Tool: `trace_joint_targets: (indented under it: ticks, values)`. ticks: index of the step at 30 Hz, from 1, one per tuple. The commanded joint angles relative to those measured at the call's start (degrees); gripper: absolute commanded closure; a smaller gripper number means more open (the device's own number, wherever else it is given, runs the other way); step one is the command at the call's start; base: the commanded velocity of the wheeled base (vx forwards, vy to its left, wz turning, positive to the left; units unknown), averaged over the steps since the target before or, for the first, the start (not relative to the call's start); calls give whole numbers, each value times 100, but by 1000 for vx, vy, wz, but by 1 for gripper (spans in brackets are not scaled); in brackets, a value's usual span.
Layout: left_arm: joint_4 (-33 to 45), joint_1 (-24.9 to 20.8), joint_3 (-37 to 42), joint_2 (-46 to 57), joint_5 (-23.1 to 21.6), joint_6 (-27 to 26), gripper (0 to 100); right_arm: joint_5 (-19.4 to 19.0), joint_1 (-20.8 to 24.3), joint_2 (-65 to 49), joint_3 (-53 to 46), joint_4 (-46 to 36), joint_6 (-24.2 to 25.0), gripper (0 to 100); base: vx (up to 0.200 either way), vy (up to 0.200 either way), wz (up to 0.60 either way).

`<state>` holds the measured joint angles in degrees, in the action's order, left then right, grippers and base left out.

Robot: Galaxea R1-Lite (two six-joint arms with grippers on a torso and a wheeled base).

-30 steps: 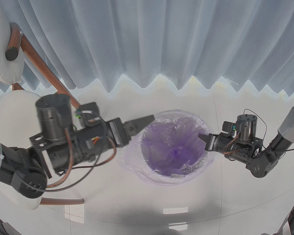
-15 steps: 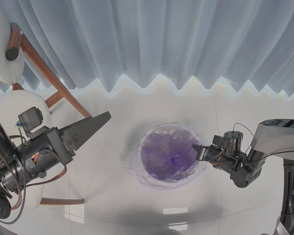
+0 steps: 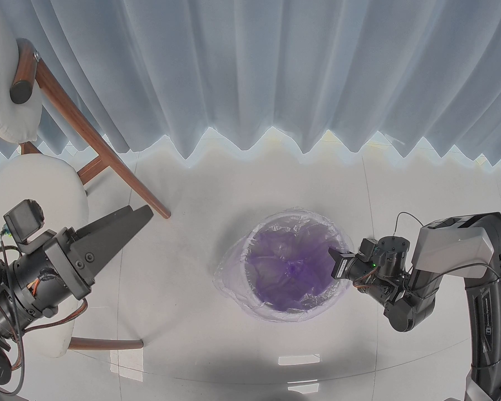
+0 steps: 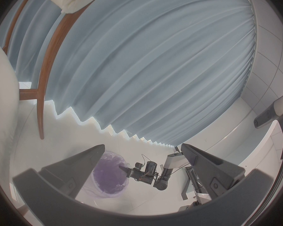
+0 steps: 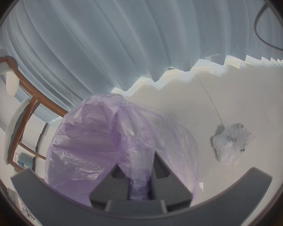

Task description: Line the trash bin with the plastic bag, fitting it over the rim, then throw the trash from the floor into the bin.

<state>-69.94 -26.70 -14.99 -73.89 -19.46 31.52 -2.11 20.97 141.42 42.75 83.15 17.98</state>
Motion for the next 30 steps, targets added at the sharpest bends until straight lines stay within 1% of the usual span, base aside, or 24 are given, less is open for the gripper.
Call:
trace_joint_targets:
  ticks: [1, 4, 5, 10, 12, 14, 15, 16, 18, 20, 23, 24, 25, 27, 28, 29, 30]
  values:
    - [-2, 59, 40, 94, 3, 3, 0, 0, 13, 140, -30, -53, -5, 100, 0, 0, 0]
    - [-2, 130, 58, 94, 3, 3, 0, 0, 13, 140, -83, -36, -40, 100, 0, 0, 0]
    - [-2, 130, 76, 94, 3, -6, 0, 0, 13, 122, -109, -1, -32, 0, 0, 0, 0]
    - [6, 165, 181, 111, -6, -6, 0, -62, 13, -27, -347, 272, -5, 0, 0, 0, 0]
    - [-11, 200, 269, 120, -6, -15, 0, -211, 4, -291, -540, 254, 4, 0, 0, 0, 0]
    - [-11, 209, 295, 138, -6, -24, 0, -439, -49, -616, -760, 228, -14, 0, 0, 0, 0]
    - [-20, 209, 295, 138, -6, -24, 0, -466, -58, -660, -786, 228, -23, 0, 0, 0, 0]
    - [-20, 209, 287, 164, -6, -24, 0, -536, -163, -880, -927, 219, -40, 0, 0, 0, 0]
    - [-11, 218, 287, 208, -6, -24, 0, -536, -313, -1038, -1014, 201, -67, 0, 0, 0, 0]
    - [-11, 218, 348, 287, -6, -24, 0, -545, -699, -1319, -1199, 201, -172, 0, 0, 0, 0]
    - [-20, 218, 524, 401, 3, -50, 0, -571, -1130, -1609, -1234, 184, -146, 0, 0, 0, 0]
    - [-20, 218, 594, 437, 3, -50, 0, -633, -1271, -1715, -1234, 149, -128, 0, 0, 0, 0]
    - [-20, 235, 638, 472, 3, -50, 0, -782, -1473, -1811, -1225, -10, -128, 0, 0, 0, 0]
    - [-20, 323, 664, 542, 3, -50, 0, -940, -1789, -1899, -1102, -484, -172, 0, 0, 0, 0]
    - [-20, 393, 673, 577, 3, -41, 0, -958, -1930, -1908, -953, -844, -190, 0, 0, 0, 0]
    - [-20, 393, 673, 577, 3, -41, 0, -958, -1930, -1908, -953, -844, -190, 0, 0, 0, 0]
    - [-20, 481, 673, 577, 3, -41, 0, -958, -2079, -1882, -610, -1407, -199, 0, 0, 0, 0]
